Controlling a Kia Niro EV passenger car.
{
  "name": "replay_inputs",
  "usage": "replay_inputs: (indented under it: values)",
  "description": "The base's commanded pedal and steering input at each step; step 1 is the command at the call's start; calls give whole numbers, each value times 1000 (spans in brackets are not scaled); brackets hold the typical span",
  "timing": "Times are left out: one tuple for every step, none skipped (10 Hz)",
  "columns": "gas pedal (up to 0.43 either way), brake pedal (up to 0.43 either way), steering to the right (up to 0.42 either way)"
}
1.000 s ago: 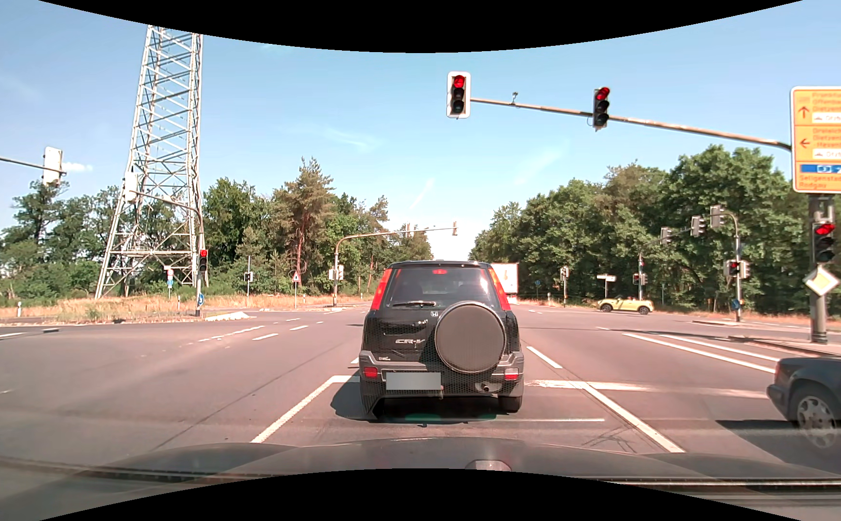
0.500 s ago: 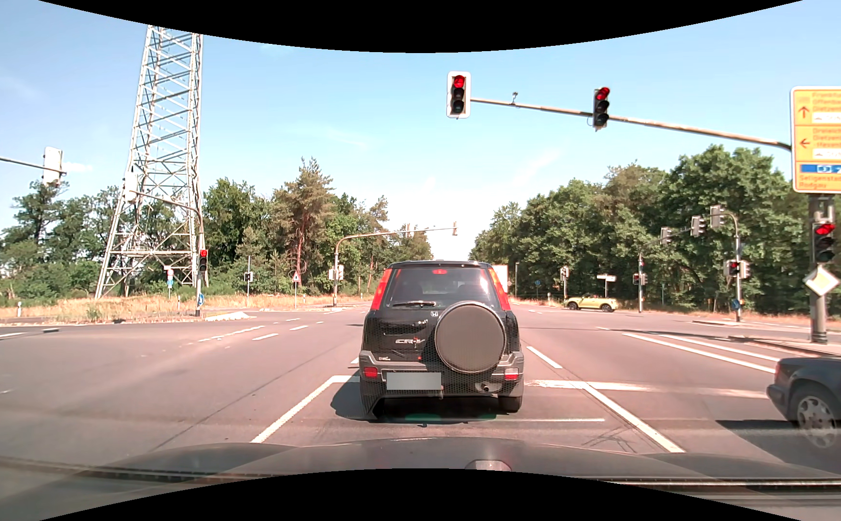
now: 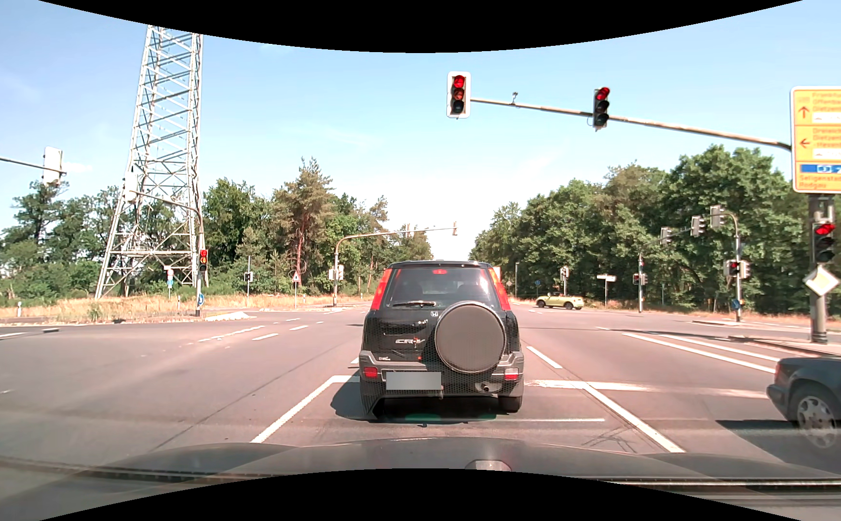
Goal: Follow the waypoints while adhering to traffic rules and regulations
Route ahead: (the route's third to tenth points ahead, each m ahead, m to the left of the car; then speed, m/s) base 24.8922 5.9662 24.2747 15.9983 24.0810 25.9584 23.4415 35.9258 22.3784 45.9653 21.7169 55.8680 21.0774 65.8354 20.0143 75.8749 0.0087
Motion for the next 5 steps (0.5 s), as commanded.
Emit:
replay_inputs:
  values:
    - [0, 220, -6]
    - [0, 220, -6]
    - [0, 220, -6]
    - [0, 201, -6]
    - [0, 134, -6]
